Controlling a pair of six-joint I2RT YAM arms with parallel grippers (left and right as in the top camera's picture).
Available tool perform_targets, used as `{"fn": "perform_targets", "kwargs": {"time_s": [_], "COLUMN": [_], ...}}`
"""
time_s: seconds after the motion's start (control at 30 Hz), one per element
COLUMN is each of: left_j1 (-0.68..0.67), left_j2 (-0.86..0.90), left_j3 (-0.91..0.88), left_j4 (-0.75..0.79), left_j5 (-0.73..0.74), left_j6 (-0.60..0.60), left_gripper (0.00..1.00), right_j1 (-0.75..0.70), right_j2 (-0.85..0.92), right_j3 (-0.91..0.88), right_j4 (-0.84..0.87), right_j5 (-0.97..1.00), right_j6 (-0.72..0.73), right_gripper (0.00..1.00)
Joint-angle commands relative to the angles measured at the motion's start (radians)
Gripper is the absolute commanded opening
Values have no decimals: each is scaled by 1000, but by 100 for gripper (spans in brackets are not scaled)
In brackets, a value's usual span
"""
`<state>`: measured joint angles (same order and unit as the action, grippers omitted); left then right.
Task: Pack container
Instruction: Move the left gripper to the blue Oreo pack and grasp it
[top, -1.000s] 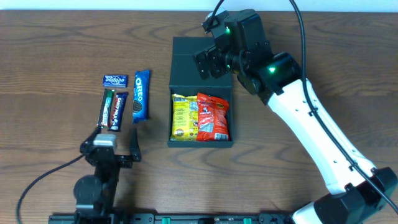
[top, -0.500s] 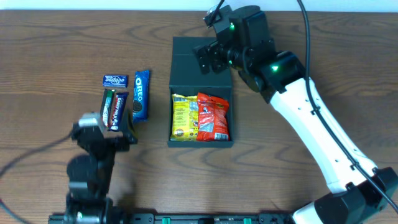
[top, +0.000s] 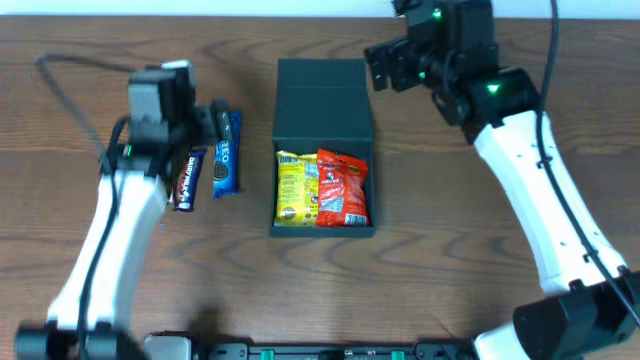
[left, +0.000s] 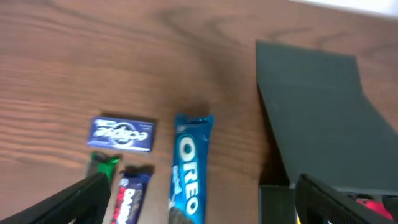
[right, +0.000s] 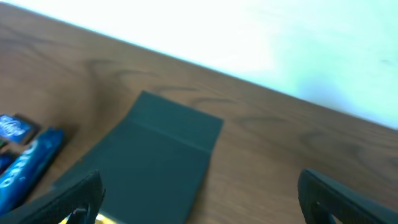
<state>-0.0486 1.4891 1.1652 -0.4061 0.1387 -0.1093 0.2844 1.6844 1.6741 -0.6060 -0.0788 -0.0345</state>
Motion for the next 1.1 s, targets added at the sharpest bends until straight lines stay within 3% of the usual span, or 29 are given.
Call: {"fn": "perform_targets", "kwargs": {"time_s": [0.0, 0.37, 0.53, 0.7, 1.07], "left_j1": [-10, -18, -17, -16, -17], "left_j2": [125, 261, 266, 303, 397], "left_j3": [88, 97, 97, 97, 97], "left_j4": [-13, 36, -21, -97, -137], "left_j5": [111, 137, 138, 17, 7], "left_j6": [70, 95, 135, 158, 163], "left_gripper": [95, 95, 95, 95, 97], "right_j1": [-42, -107, -107, -107, -107], "right_j2": [1, 1, 1, 1, 1], "right_j3": [-2, -2, -2, -2, -2], "right_j4": [13, 11, 8, 7, -8], "right_j5": [-6, -84, -83, -83, -84], "right_j6": [-27, -24, 17, 42, 76], "right_gripper": [99, 99, 99, 99, 99]}}
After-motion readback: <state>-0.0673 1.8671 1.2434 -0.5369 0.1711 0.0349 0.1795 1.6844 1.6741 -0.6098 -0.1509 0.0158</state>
